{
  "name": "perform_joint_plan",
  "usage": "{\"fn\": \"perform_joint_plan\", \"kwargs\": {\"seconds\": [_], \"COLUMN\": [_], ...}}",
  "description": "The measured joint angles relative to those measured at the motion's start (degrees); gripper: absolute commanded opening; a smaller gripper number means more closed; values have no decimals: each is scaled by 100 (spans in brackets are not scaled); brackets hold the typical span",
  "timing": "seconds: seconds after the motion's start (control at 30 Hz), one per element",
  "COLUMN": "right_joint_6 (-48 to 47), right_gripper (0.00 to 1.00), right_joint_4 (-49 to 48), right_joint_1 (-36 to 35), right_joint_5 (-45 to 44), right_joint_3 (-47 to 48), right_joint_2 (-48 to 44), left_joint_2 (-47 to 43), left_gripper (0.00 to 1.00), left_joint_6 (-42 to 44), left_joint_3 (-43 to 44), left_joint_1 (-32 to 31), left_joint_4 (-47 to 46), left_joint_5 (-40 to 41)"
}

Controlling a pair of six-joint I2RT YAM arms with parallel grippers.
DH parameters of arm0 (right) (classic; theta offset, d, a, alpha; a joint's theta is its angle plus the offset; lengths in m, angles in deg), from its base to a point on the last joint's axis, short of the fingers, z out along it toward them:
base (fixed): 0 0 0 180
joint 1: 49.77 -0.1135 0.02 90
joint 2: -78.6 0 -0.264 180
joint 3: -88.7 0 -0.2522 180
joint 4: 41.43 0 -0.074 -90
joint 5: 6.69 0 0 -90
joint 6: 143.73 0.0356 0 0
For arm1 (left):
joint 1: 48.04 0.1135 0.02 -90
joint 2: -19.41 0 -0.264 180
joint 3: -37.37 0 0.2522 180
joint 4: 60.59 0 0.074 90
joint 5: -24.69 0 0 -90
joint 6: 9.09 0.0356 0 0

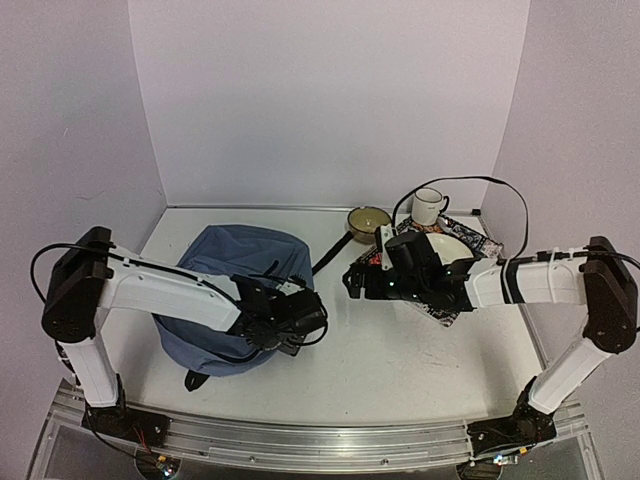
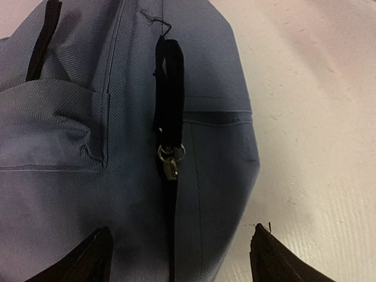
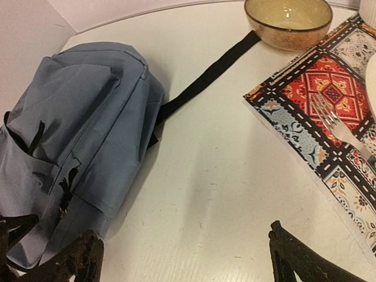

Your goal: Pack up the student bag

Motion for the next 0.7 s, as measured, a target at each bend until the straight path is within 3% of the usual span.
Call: {"fn": "perform_joint_plan", "kwargs": {"seconds": [0.13,0.23,0.3,0.37,0.47,0.7], "right_joint_6": [93,140,161,171,161,59], "right_gripper": [98,98,98,98,98,96], "right_joint_4": [68,111,119,119,119,106], "right_joint_1": [5,5,5,5,5,5], "right_joint_5": [-174,-228,-243,-241,-211,83], "right_joint_3": [-188,-252,-262,-263,-263,-263], "right_joint_2": [-214,-337,-397,-425,-437,-438], "left_joint_2": [899,1573,1899,2046,2049,1337], "left_gripper": [84,78,64,42,22,0], "left_joint_6": [-129,-268,-446,-517,-582,-201], "left_joint_3": [612,1019,1256,1413,1467,1834], "left_joint_1": [-20,-55,-129,-169,-175,-130], "left_joint_4": [454,855,1129,1356,1588,2134], "left_joint_5": [530,948,1350,1492,1585,1544]}}
